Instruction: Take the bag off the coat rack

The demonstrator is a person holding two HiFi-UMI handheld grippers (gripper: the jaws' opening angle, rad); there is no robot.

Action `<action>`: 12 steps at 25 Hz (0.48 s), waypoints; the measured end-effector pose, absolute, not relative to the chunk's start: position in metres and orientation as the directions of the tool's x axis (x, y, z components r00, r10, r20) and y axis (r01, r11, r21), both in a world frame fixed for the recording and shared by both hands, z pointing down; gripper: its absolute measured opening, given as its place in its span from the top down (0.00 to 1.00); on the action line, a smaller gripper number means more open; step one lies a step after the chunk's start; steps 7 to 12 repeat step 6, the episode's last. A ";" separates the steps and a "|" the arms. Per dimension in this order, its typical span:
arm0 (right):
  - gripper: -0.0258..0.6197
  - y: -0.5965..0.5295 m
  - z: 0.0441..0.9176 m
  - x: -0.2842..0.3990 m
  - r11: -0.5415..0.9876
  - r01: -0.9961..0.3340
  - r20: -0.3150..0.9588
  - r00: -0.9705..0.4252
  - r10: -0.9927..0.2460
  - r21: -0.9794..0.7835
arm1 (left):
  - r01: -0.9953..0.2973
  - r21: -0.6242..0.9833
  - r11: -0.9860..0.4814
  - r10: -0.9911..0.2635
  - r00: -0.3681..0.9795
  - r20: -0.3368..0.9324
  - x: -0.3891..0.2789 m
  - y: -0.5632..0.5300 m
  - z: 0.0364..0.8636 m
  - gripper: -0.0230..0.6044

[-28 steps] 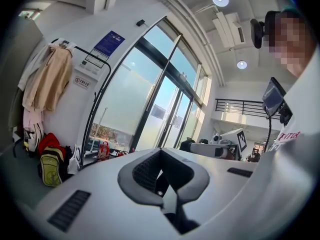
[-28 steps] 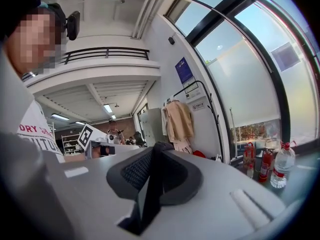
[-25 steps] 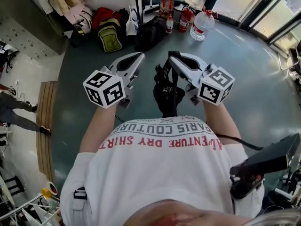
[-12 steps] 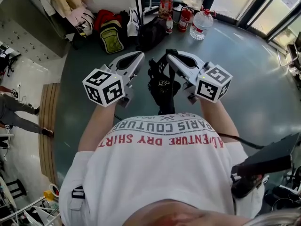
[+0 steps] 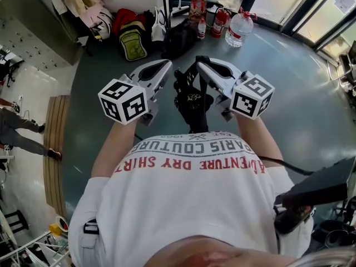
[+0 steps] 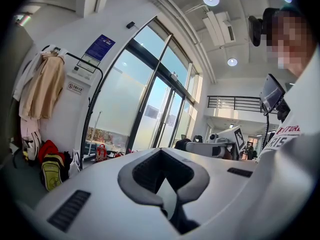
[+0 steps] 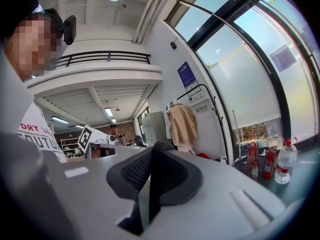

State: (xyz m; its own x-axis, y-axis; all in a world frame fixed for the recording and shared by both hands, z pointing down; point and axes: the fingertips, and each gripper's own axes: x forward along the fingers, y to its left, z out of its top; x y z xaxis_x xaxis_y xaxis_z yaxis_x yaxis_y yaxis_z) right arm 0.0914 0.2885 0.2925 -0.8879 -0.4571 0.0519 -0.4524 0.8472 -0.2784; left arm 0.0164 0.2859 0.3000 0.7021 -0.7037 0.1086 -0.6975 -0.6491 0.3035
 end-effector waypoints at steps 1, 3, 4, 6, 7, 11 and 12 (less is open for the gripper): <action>0.91 0.289 0.292 0.091 0.848 -0.452 0.053 -0.888 -0.456 -0.278 | -0.697 0.305 -0.649 -0.704 0.702 0.109 0.016 0.286 0.300 0.96; 0.91 0.288 0.289 0.092 0.850 -0.448 0.053 -0.890 -0.452 -0.278 | -0.698 0.307 -0.647 -0.704 0.701 0.110 0.016 0.284 0.298 0.96; 0.91 0.287 0.286 0.093 0.850 -0.447 0.053 -0.891 -0.451 -0.279 | -0.698 0.308 -0.646 -0.705 0.701 0.110 0.018 0.282 0.295 0.96; 0.91 0.284 0.280 0.097 0.851 -0.443 0.051 -0.893 -0.448 -0.282 | -0.699 0.309 -0.645 -0.706 0.700 0.111 0.022 0.278 0.289 0.96; 0.91 0.284 0.280 0.097 0.851 -0.443 0.051 -0.893 -0.448 -0.282 | -0.699 0.309 -0.645 -0.706 0.700 0.111 0.022 0.278 0.289 0.96; 0.91 0.284 0.280 0.097 0.851 -0.443 0.051 -0.893 -0.448 -0.282 | -0.699 0.309 -0.645 -0.706 0.700 0.111 0.022 0.278 0.289 0.96; 0.91 0.284 0.280 0.097 0.851 -0.443 0.051 -0.893 -0.448 -0.282 | -0.699 0.309 -0.645 -0.706 0.700 0.111 0.022 0.278 0.289 0.96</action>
